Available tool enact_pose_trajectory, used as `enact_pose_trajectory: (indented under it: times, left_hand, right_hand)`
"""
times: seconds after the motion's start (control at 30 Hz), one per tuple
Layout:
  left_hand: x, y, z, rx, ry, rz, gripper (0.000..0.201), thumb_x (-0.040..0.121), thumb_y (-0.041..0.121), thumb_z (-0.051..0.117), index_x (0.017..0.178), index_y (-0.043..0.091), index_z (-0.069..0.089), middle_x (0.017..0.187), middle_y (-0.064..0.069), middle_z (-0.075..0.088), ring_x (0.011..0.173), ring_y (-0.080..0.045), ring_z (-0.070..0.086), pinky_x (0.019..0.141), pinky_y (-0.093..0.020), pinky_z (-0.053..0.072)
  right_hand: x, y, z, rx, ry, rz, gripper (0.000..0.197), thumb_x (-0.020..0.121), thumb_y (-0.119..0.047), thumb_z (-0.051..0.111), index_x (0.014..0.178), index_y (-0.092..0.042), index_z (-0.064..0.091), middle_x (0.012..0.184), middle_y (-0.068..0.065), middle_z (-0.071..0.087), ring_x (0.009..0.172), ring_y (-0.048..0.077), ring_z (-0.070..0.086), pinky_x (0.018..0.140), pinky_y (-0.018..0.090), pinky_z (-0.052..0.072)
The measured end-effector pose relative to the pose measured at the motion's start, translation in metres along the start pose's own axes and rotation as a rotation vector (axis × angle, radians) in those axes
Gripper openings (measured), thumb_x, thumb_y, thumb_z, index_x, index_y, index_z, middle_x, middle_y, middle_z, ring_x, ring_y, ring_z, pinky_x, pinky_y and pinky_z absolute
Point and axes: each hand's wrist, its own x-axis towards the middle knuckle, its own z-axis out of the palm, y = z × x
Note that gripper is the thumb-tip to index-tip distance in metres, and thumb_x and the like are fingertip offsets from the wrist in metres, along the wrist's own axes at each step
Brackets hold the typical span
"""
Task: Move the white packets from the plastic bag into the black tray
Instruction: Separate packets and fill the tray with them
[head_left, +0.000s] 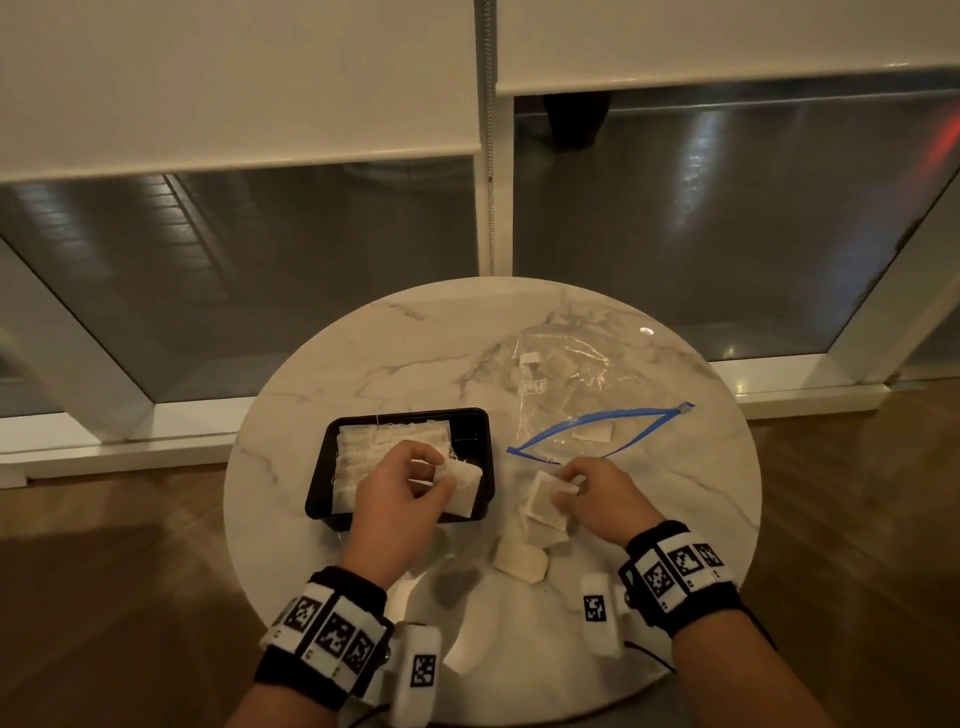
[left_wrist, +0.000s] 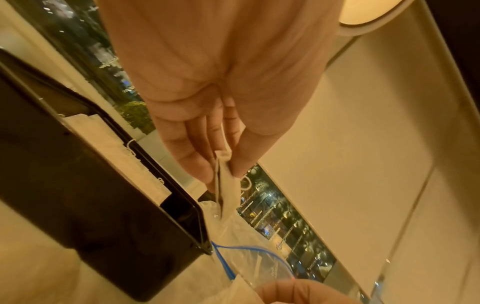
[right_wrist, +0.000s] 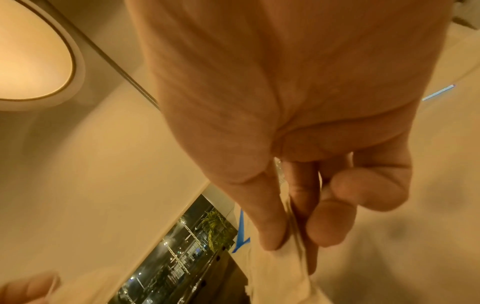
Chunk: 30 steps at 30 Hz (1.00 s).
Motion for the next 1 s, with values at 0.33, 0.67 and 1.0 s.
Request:
enact_pose_trajectory:
  times: [0.33, 0.67, 1.0]
  left_hand:
    - [-0.006, -0.008, -0.005, -0.073, 0.013, -0.033, 0.014, 0.093, 0.007, 0.068, 0.091, 0.021, 0.068, 0.096, -0.002, 0.071, 0.085, -0.025, 0.071, 0.071, -0.038, 0.063]
    - [-0.017, 0.01, 0.015, -0.198, -0.101, -0.084, 0.019, 0.099, 0.032, 0.061, 0.104, 0.022, 0.076, 0.098, 0.008, 0.075, 0.091, -0.012, 0.07, 0.069, -0.03, 0.06]
    - [-0.016, 0.013, 0.009, -0.188, -0.064, -0.016, 0.015, 0.097, 0.023, 0.065, 0.09, 0.017, 0.077, 0.084, -0.002, 0.076, 0.083, -0.023, 0.072, 0.072, -0.036, 0.061]
  right_hand:
    - [-0.01, -0.011, -0.004, -0.07, 0.056, -0.067, 0.014, 0.09, -0.032, 0.071, 0.082, -0.021, 0.074, 0.083, -0.006, 0.072, 0.081, 0.007, 0.065, 0.072, 0.022, 0.05]
    - [-0.037, -0.064, -0.013, 0.572, -0.029, -0.198, 0.004, 0.091, -0.009, 0.071, 0.092, -0.006, 0.071, 0.077, 0.008, 0.071, 0.068, 0.017, 0.064, 0.063, 0.029, 0.053]
    - [-0.047, -0.083, 0.011, 0.479, -0.082, -0.252, 0.015, 0.092, -0.028, 0.07, 0.105, -0.019, 0.069, 0.087, 0.003, 0.071, 0.074, 0.012, 0.065, 0.059, 0.023, 0.051]
